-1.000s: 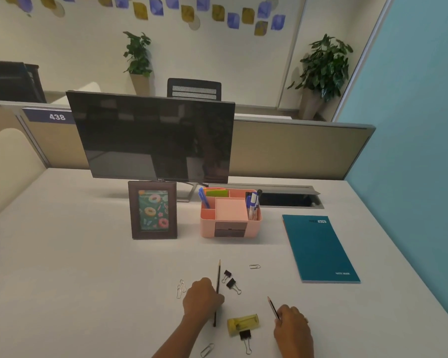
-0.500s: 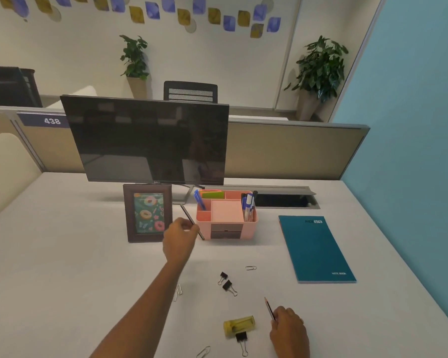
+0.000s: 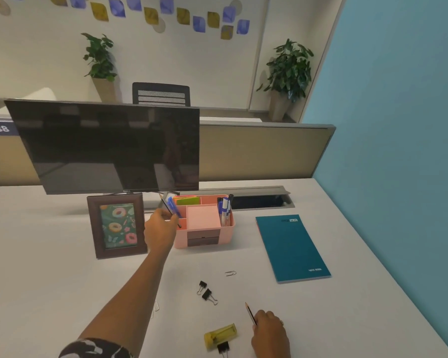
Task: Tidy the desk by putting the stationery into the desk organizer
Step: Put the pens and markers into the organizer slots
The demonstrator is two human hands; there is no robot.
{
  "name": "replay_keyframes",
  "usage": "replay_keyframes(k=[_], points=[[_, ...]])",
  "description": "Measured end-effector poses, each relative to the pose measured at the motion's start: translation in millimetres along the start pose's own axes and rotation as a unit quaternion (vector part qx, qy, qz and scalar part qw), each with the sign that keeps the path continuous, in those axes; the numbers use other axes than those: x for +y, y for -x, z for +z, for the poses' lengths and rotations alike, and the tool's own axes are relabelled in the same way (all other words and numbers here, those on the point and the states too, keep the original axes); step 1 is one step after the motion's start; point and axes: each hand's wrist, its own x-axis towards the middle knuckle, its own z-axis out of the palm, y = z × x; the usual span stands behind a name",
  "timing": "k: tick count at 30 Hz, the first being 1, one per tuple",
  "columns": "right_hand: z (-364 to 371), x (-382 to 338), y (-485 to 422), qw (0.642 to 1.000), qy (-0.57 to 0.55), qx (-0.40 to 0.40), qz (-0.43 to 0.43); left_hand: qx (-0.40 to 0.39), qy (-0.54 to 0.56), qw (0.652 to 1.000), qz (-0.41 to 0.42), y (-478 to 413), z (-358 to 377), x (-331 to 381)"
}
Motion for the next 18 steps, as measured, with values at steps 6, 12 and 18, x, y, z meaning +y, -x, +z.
replay_keyframes(k=[6,12,18], points=[[-1.2,1.4,-7.6,0.999,0.015,-0.037,-0.004,-0.028,-0.05,0.998,-0.028,0.9,9.7,-8.9],[0.9,3.5,-7.2,0.999,0.014,-0.037,0.005,-0.037,-0.064,0.996,-0.042,1.2,9.7,-17.9],[-3.5,1.0,-4.6,1.0,-0.005,-0.028,0.005,-0.03,-0.049,0.997,-0.045,0.2,7.8,-23.7]])
